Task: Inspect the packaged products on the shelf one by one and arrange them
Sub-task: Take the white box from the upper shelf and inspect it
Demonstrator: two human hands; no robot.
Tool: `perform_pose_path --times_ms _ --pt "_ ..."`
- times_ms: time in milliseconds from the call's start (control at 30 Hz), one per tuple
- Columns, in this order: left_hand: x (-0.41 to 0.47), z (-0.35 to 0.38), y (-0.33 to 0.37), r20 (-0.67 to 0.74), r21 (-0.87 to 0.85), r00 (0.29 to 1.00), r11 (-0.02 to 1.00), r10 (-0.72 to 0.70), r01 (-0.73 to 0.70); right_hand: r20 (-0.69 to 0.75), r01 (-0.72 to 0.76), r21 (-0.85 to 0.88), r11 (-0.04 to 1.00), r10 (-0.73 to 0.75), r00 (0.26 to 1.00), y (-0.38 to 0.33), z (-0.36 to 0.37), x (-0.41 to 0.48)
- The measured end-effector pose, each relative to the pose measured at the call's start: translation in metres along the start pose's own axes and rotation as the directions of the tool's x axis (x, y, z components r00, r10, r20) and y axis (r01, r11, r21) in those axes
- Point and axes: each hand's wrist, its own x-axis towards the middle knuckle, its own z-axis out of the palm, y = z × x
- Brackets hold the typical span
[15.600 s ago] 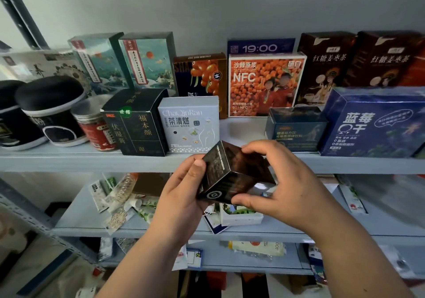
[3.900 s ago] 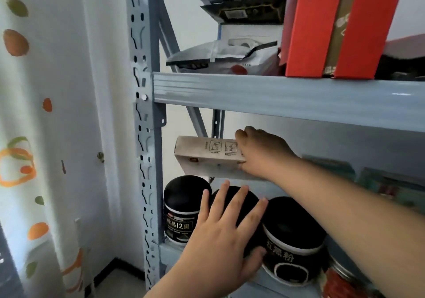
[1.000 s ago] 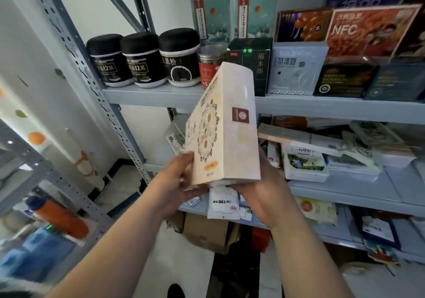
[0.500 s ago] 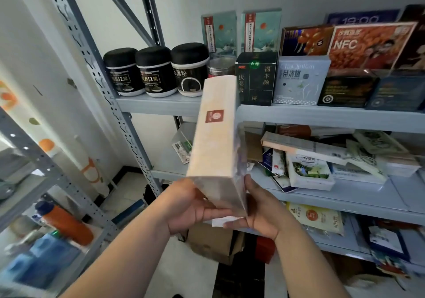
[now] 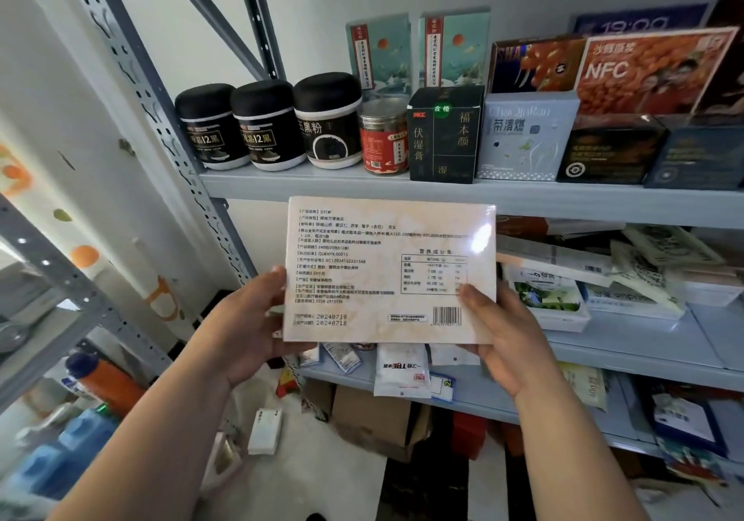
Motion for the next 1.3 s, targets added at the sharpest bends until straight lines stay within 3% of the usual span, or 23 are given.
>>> perform_pose_path --times_ms 100,367,500,633,933,1067,1167,1300 --pt "0.002 -0.002 -0.006 -0.029 -0.059 0.997 0.995 0.073 -0.074 0.015 0.102 -0.066 0.993 -0.102 0.995 -0.003 -0.003 0.001" --pt "0.002 -0.006 -0.018 -0.006 -0.185 0.961 0.944 0.276 -0.273 0.059 0.193 -0.17 0.966 -0.185 0.981 -0.002 -0.018 0.0" --pt "-0.003 -0.002 -0.02 -0.001 -0.113 0.952 0.946 0.307 -0.305 0.044 0.195 -0.22 0.956 -0.189 0.981 -0.003 -0.019 -0.003" --pt "-0.008 0.003 -0.022 -0.035 -0.004 0.957 0.957 0.288 -0.289 -0.013 0.122 -0.174 0.977 -0.126 0.992 -0.003 -0.02 -0.006" --pt "-0.013 0.002 -0.021 -0.01 0.02 0.974 0.974 0.225 -0.225 -0.079 -0.163 -0.234 0.959 0.148 0.986 -0.002 -0.022 -0.002" --pt "-0.013 -0.001 -0.02 -0.086 -0.016 0.984 0.987 0.158 -0.16 -0.133 -0.288 -0.156 0.945 0.269 0.954 -0.003 -0.023 -0.001" --pt "-0.012 -0.005 -0.023 -0.112 -0.034 0.987 0.992 0.115 -0.119 -0.139 -0.307 -0.178 0.935 0.285 0.948 0.0 -0.021 -0.002" --pt "-0.01 -0.01 -0.028 -0.039 -0.04 0.997 0.996 0.073 -0.075 -0.145 -0.256 -0.175 0.951 0.233 0.962 -0.001 -0.017 -0.004"
